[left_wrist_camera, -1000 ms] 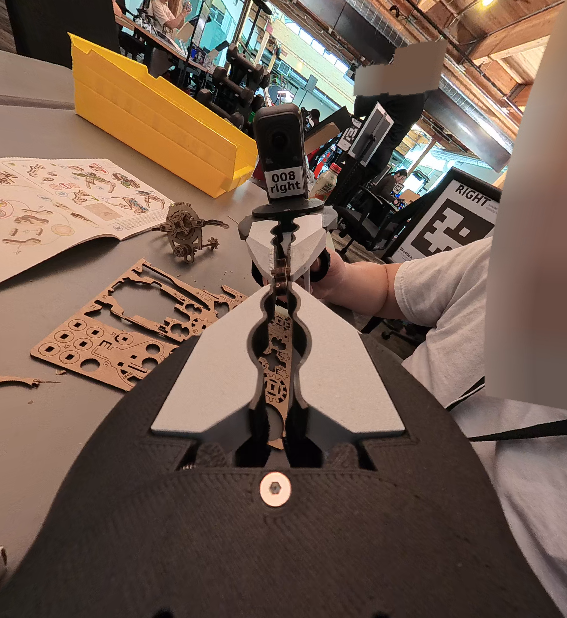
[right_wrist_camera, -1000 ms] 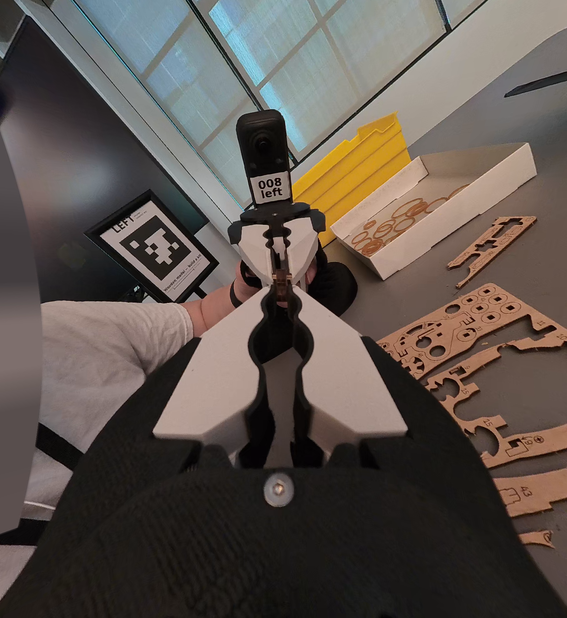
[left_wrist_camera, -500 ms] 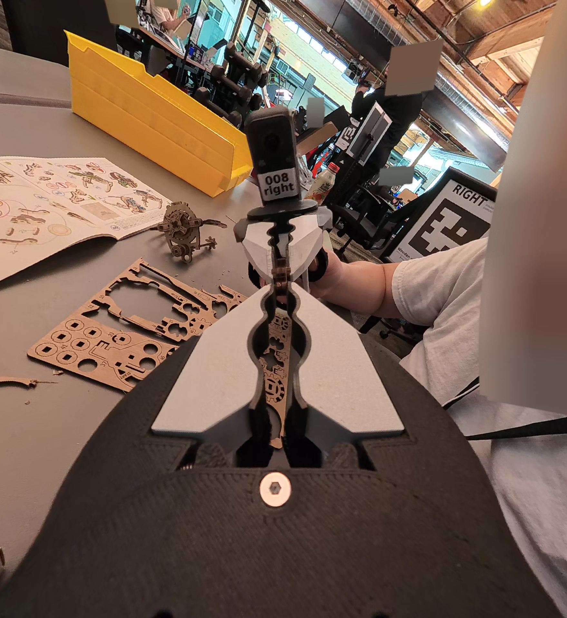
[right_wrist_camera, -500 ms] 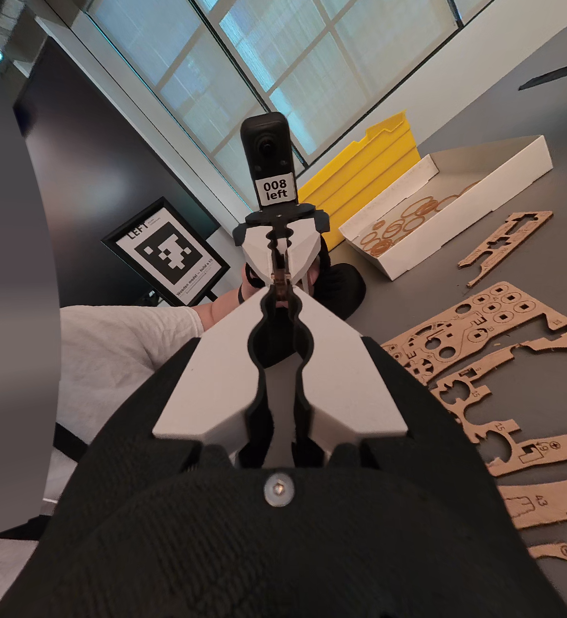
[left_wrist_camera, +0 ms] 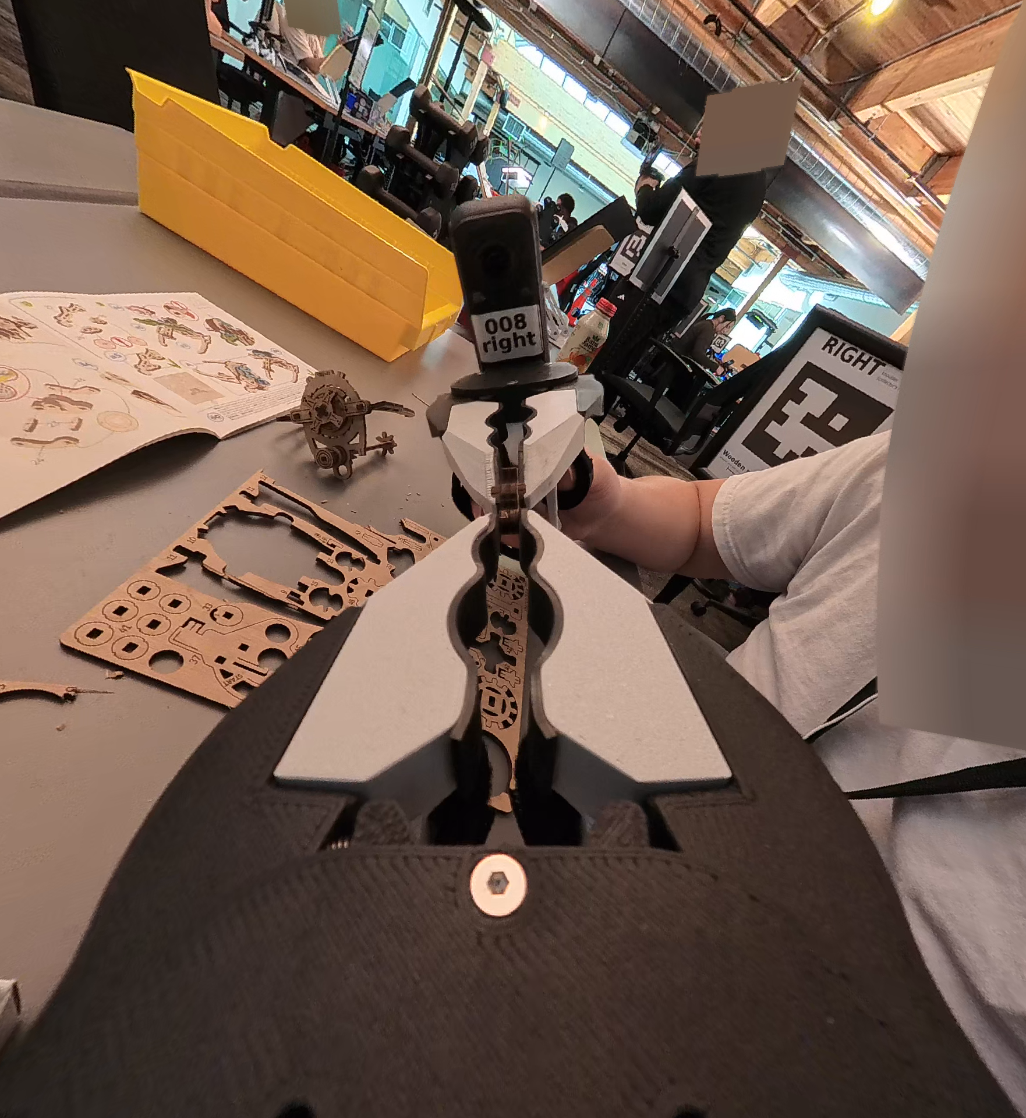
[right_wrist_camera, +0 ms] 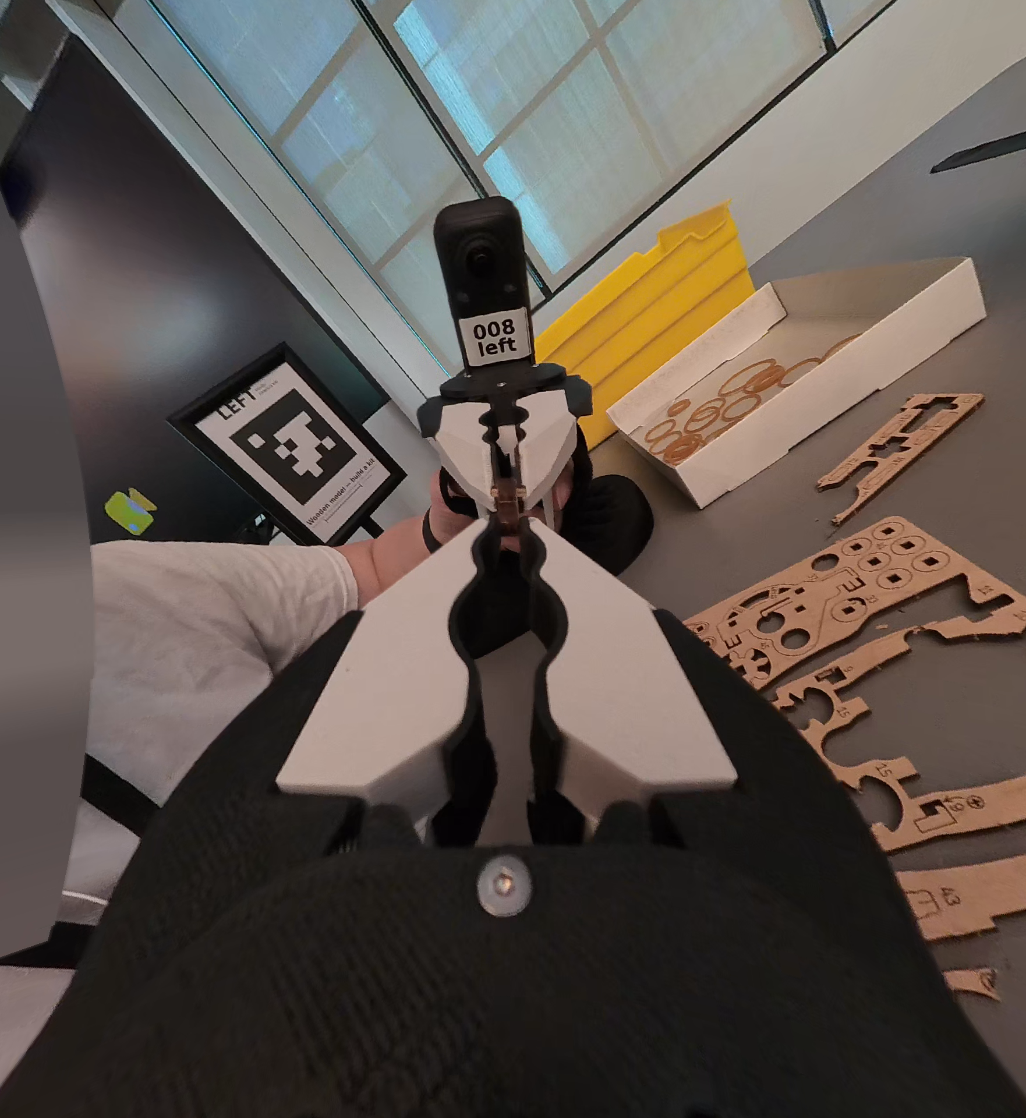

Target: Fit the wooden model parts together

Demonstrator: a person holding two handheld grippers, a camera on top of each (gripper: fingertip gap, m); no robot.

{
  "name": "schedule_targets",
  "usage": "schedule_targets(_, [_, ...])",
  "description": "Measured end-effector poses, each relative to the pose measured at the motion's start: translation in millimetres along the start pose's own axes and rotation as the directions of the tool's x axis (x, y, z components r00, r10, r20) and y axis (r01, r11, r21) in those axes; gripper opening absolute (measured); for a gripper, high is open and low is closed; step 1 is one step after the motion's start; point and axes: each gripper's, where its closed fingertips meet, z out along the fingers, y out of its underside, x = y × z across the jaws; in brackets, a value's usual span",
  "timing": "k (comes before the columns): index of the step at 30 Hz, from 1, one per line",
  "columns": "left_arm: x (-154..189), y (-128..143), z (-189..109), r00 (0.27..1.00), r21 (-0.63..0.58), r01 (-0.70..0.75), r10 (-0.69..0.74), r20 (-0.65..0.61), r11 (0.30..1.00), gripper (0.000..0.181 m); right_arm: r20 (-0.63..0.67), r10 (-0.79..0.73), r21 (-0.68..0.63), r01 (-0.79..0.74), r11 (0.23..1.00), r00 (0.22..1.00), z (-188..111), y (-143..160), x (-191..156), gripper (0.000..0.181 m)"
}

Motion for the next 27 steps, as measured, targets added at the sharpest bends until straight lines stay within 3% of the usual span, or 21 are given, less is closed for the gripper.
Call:
schedule_targets(23, [1.1,0.9,0.2,1.000,-0.008,-0.018,0.018,-0.014,1.000,0.004,-0.012,-0.045,-0.010,0.045,0.999,0.999,-0.3,0.0,-1.6,0.003])
schedule_targets(27, [6.2,-1.5,0.1,0.999,0.000,-0.022,0.022,-0.026,1.000,0.004,0.005,-0.136,-0.007,0.136,0.991,0.991,-0.3,-1.6,-6.8,0.003])
